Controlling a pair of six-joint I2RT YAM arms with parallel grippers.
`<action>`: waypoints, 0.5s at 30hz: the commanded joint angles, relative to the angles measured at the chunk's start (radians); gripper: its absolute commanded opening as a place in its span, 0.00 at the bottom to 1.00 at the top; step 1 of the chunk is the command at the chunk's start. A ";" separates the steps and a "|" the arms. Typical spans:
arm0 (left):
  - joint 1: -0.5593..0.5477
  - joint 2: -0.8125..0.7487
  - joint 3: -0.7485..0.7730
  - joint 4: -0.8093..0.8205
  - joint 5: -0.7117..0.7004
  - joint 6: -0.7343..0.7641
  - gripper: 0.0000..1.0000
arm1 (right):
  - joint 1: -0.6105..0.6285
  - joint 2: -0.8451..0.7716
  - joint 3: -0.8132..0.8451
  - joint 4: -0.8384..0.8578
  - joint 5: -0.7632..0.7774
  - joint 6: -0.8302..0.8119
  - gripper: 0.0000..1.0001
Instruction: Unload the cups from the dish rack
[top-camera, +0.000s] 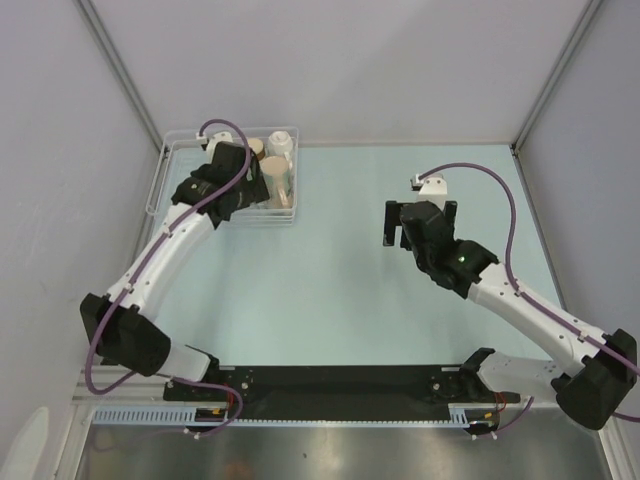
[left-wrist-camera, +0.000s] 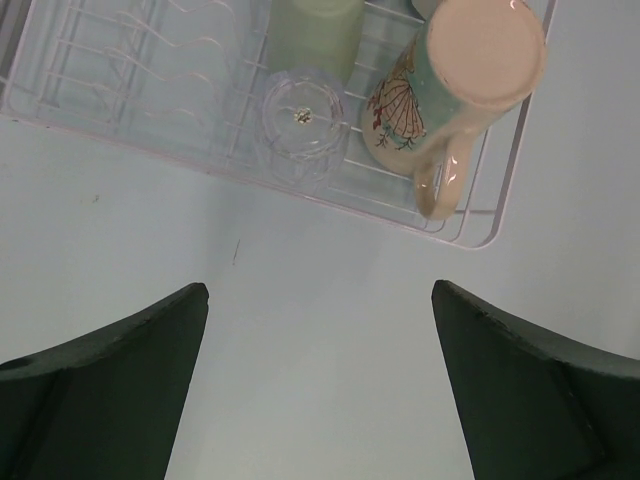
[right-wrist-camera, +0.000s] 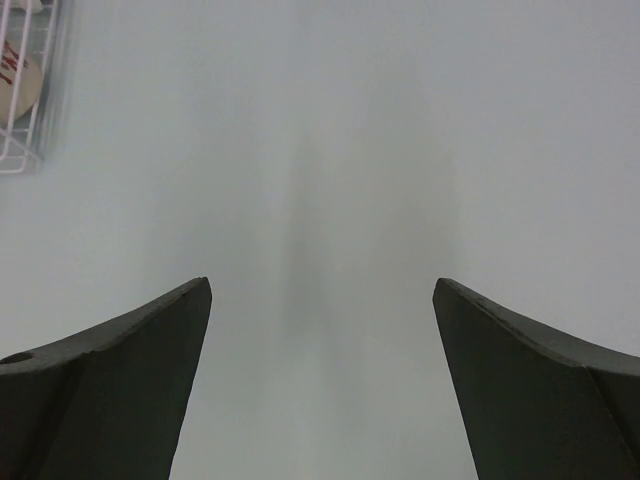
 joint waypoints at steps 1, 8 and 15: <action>0.033 0.107 0.103 0.000 0.066 0.039 1.00 | 0.009 -0.079 0.050 0.029 -0.049 0.004 1.00; 0.082 0.282 0.211 0.002 0.066 0.073 0.96 | 0.015 -0.113 0.040 0.029 -0.012 -0.015 1.00; 0.141 0.371 0.266 0.026 0.072 0.115 0.96 | 0.018 -0.111 0.009 0.027 -0.003 -0.021 1.00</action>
